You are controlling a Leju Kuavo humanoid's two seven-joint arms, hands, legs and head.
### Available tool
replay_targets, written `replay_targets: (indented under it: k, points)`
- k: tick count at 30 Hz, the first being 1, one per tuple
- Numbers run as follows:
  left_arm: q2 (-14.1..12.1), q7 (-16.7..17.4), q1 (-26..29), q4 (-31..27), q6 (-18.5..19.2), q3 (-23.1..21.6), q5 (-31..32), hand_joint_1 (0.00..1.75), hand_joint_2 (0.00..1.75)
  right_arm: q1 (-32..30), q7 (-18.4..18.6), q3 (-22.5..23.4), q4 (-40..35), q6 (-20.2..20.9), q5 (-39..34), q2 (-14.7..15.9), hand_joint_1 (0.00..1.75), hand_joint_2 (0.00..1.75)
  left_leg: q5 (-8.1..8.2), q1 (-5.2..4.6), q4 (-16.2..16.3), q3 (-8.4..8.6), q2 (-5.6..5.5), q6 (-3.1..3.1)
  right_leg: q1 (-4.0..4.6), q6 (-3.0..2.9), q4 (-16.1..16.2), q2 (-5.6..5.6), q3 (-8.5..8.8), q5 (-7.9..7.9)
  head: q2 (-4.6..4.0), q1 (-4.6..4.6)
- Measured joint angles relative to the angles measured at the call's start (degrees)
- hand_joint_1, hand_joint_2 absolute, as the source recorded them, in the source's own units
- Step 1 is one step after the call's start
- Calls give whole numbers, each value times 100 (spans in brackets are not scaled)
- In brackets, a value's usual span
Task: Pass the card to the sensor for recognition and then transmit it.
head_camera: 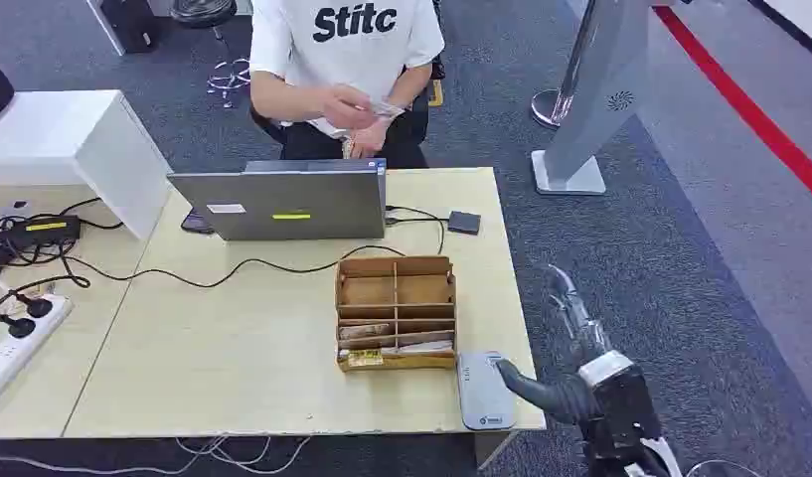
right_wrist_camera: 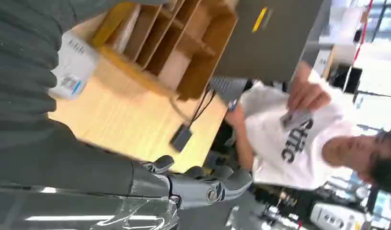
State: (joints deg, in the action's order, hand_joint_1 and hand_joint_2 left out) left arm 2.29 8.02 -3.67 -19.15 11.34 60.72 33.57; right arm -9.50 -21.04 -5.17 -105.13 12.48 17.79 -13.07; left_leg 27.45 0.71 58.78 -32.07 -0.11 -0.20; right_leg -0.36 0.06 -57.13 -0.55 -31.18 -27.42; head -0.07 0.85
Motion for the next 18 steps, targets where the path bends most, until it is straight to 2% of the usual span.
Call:
replay_targets:
  k: [6,18]
  points:
    - [-28,0,-62,9,-11,0,245,0,175,671,448,-994,282,-175,291,87,0,175,-8,0,0,-6,0,-9,0,-5,-6,0,-8,6,0,0]
    - [-52,0,-115,28,-9,0,619,0,175,1989,1317,-1951,1119,-780,1253,118,0,175,-22,0,0,-15,4,-16,0,-14,-9,7,-25,21,0,0]
